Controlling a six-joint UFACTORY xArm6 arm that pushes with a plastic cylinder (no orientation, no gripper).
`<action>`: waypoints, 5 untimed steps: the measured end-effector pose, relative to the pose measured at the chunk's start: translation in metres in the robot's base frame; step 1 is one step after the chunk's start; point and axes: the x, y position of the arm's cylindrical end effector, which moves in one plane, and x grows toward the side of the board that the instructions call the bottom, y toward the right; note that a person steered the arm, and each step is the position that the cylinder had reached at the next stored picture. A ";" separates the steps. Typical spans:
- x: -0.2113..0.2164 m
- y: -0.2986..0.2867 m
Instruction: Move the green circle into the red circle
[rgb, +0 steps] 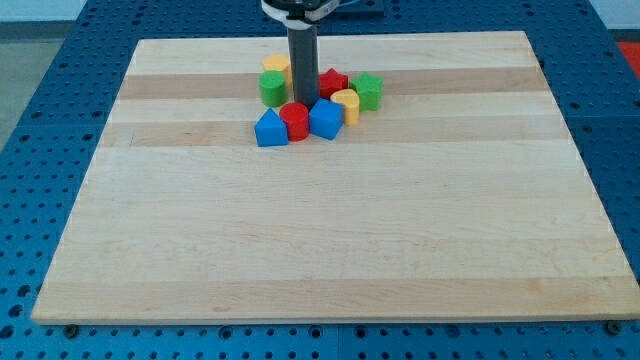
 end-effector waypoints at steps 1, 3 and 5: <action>-0.011 -0.002; -0.084 -0.018; -0.109 -0.019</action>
